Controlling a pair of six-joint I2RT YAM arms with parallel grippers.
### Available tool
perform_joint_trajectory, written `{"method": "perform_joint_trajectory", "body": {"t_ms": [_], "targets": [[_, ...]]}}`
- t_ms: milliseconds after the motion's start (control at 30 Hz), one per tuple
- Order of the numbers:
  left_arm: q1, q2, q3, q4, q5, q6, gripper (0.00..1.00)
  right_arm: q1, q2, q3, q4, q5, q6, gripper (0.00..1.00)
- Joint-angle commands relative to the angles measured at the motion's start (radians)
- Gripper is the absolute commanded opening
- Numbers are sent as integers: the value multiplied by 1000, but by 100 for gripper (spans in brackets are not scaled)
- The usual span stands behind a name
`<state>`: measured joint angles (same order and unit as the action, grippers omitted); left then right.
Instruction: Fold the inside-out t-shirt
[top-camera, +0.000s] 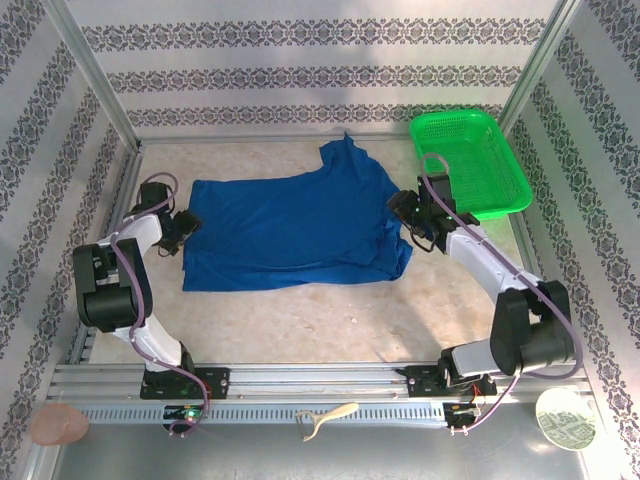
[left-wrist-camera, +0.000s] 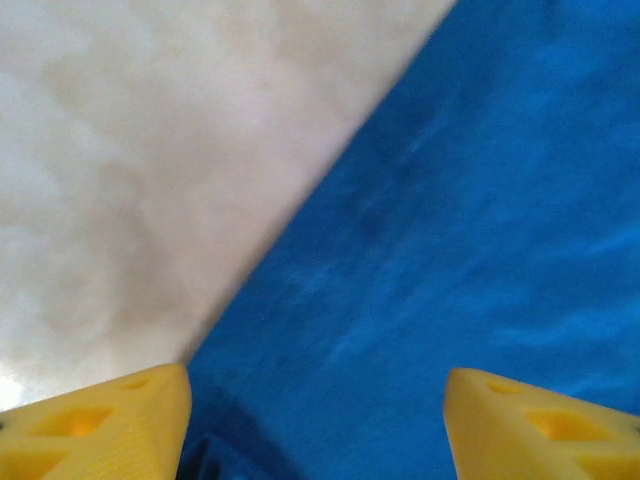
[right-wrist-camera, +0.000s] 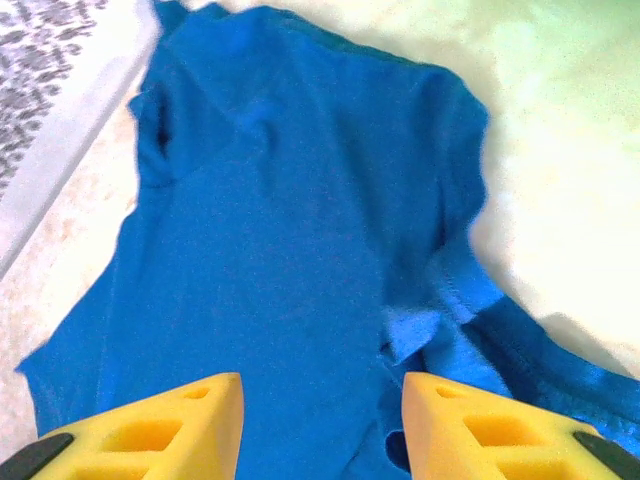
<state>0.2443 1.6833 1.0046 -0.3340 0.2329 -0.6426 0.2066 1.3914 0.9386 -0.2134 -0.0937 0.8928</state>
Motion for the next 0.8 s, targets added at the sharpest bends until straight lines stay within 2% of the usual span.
{"method": "perform_joint_trajectory", "body": {"t_ms": [0, 167, 367, 567, 767], "targets": [[11, -72, 28, 45, 37, 33, 77, 61, -103, 15, -118, 19, -133, 46], [-2, -229, -45, 8, 117, -6, 82, 184, -170, -91, -151, 61, -114, 46], [-81, -346, -184, 1, 167, -42, 83, 251, -71, -141, -102, 59, -81, 46], [-94, -297, -245, 45, 183, -39, 83, 271, 80, -113, -63, 41, -78, 45], [-95, -234, -253, 69, 181, -22, 83, 276, 160, -100, -38, 42, -64, 42]]}}
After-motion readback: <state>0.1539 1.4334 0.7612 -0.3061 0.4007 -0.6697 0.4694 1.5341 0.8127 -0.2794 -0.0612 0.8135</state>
